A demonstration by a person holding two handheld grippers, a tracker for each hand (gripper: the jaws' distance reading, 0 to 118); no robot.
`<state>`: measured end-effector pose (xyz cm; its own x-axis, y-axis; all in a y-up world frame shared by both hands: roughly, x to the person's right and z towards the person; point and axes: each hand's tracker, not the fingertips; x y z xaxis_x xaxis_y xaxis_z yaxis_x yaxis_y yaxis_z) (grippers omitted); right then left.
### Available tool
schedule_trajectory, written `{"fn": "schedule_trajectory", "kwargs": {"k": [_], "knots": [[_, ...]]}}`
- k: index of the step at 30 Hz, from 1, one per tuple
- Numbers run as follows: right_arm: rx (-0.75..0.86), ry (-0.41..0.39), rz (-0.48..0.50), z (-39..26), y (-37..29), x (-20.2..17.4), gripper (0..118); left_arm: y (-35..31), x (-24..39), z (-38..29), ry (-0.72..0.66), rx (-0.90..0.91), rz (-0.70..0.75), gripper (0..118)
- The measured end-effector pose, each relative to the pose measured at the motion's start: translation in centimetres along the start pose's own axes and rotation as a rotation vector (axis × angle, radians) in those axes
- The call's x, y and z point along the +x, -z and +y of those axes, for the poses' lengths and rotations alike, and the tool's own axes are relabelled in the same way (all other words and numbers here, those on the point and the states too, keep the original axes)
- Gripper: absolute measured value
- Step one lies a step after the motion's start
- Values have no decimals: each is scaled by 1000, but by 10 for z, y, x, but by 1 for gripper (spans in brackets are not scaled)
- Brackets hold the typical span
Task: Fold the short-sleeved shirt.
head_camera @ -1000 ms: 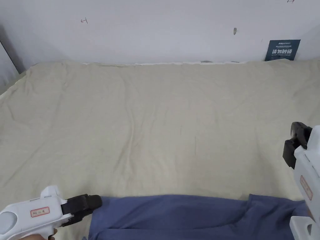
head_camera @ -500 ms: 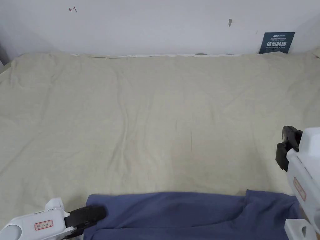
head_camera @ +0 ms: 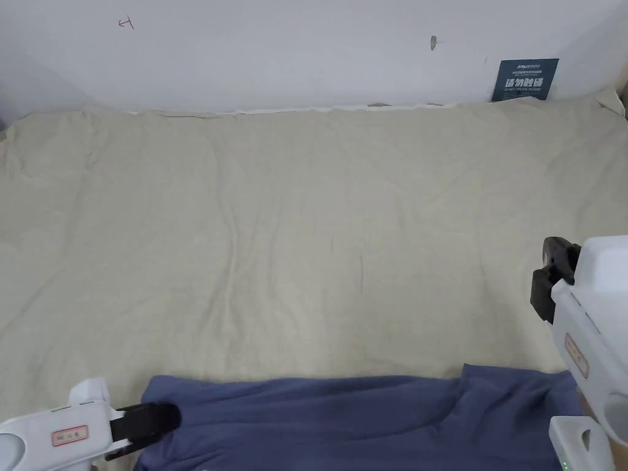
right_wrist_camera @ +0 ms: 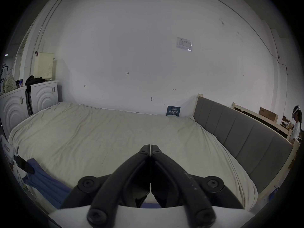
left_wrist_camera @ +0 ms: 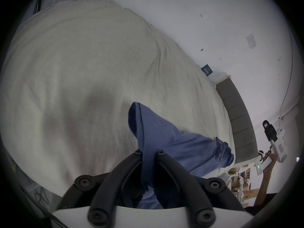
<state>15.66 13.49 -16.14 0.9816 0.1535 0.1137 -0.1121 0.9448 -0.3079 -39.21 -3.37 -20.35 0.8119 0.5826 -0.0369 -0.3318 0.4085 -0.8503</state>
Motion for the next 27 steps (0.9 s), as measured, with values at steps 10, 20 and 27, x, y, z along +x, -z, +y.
{"fn": "schedule_trajectory", "kwargs": {"k": [10,20,27], "knots": [[34,42,24,-1,-10,18,1,-46,35,4,55,46,211,7],[42,65,27,-5,-20,41,1,37,178,-19,179,-107,153,7],[49,69,-2,-7,-31,57,1,116,230,-38,284,-185,114,7]]}}
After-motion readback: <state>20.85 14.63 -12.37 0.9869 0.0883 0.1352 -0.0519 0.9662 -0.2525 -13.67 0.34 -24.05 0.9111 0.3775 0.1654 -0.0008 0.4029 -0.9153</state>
